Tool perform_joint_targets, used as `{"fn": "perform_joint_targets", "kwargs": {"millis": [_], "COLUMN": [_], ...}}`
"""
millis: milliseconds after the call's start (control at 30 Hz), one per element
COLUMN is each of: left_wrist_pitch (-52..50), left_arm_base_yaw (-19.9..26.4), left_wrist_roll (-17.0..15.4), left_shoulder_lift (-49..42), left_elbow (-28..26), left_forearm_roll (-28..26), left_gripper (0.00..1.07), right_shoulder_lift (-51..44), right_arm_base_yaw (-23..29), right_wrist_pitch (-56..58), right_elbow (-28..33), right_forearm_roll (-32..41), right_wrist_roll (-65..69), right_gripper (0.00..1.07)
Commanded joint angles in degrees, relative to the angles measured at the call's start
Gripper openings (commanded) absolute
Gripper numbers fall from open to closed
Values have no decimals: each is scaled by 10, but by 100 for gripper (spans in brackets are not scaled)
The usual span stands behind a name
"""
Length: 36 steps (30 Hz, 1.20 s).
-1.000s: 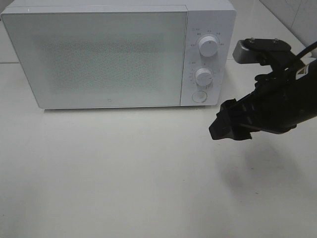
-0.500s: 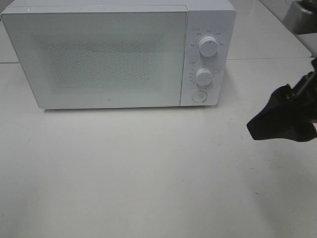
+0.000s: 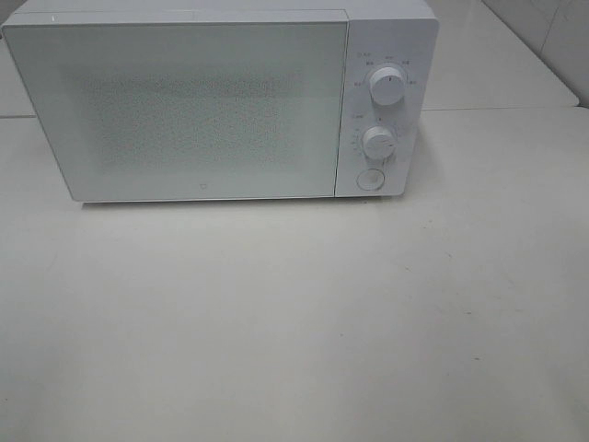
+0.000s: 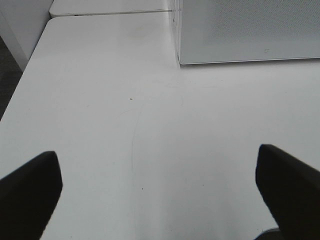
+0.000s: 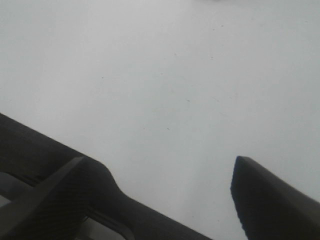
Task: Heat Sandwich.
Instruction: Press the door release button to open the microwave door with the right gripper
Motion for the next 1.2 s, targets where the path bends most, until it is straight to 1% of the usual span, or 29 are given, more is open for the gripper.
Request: {"fn": "perform_joint_targets", "kwargs": {"millis": [33,67,100,200,233,267,367,400,433,467,533,567,667,833,967,1067,1200], "left_wrist_pitch": [-7,-7,-7,-7,-7,-7,-7,-7,-7,-7,-7,-7,-7,-7,-7,-7,-7], "left_arm_base_yaw": [-1,-1,-1,-1,-1,-1,-1,-1,-1,-1,-1,-1,-1,-1,-1,-1,-1], "left_wrist_roll": [-1,-1,-1,-1,-1,-1,-1,-1,-1,-1,-1,-1,-1,-2,-2,-2,-2], "left_shoulder_lift": [-13,-13,-13,-13,-13,-13,-13,-13,-13,-13,-13,-13,-13,-13,-13,-13,-13], "left_elbow": [2,2,2,2,2,2,2,2,2,2,2,2,2,2,2,2,2], "left_forearm_roll": [2,2,2,2,2,2,2,2,2,2,2,2,2,2,2,2,2], "left_gripper": [98,98,98,98,98,98,98,98,98,98,98,98,98,98,98,98,98], "right_shoulder_lift": [-52,-52,-83,-127,-127,-154,-190,-190,-215,-230,-245,-269,-302,-337,-386,-401,-402], "right_arm_base_yaw": [-3,-3,-3,-3,-3,-10,-46,-46,-73,-87,-95,-110,-134,-160,-198,-209,-210], "right_wrist_pitch": [28,28,39,54,54,62,69,69,67,64,62,54,44,26,-6,-3,-3], "right_elbow": [3,3,16,42,42,59,79,79,91,96,100,110,124,130,147,150,150], "right_forearm_roll": [-29,-29,-33,-32,-32,-31,-30,-30,-32,-32,-33,-32,-32,-29,-26,-26,-22], "right_wrist_roll": [19,19,25,37,37,50,59,59,54,52,52,53,55,62,63,62,58], "right_gripper": [76,76,76,76,76,76,76,76,76,76,76,76,76,76,76,76,76]}}
